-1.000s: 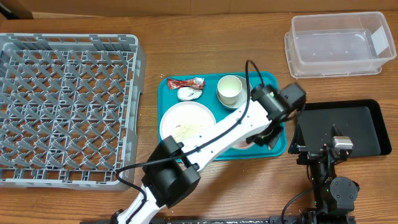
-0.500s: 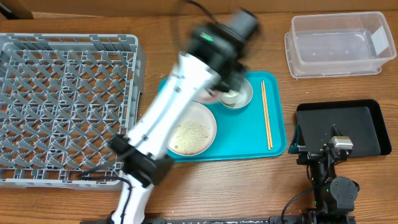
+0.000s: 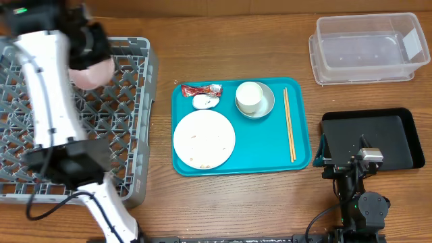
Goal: Sort waste into correct bins and load items into the dishwasher
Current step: 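Carry the white bowl left and lower it into the dish rack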
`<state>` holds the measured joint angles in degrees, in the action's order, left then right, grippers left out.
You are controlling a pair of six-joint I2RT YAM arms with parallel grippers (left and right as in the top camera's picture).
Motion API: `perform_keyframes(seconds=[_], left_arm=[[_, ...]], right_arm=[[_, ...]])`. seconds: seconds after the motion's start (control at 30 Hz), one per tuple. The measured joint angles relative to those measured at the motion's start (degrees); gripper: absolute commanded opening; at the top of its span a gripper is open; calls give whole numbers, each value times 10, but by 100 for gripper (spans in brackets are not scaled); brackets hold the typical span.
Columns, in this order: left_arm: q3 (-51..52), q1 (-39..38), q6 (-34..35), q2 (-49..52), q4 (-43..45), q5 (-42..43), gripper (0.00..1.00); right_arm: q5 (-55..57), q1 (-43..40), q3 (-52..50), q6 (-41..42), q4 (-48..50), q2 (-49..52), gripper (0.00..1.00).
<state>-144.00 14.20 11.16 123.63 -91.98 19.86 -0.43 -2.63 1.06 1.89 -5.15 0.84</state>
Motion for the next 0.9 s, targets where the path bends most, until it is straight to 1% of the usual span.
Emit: perform_keyframes(seconds=[0.07,0.17,0.23,0.3,0.53,0.63,0.73,0.9], left_arm=[[26,49,-76,0,5,116,4],[70,110,-182,0,8,267,4],[100,146,-229,0,29,335,4],[137,184,-263,0,55,389,4],[272,308,-330,0,90,536,4],[344,348,-346,0,136,604,4],[403,358,-337,0,206,639,4],[438,346,-312,0,289,665,4]], right_arm=[[0,0,0,0,0,0,100],[0,0,0,0,0,0,100],[0,0,0,0,0,0,100],[0,0,0,0,0,0,100],[0,0,0,0,0,0,99],[0,0,0,0,0,0,99],[0,0,0,0,0,0,100],[0,0,0,0,0,0,100]])
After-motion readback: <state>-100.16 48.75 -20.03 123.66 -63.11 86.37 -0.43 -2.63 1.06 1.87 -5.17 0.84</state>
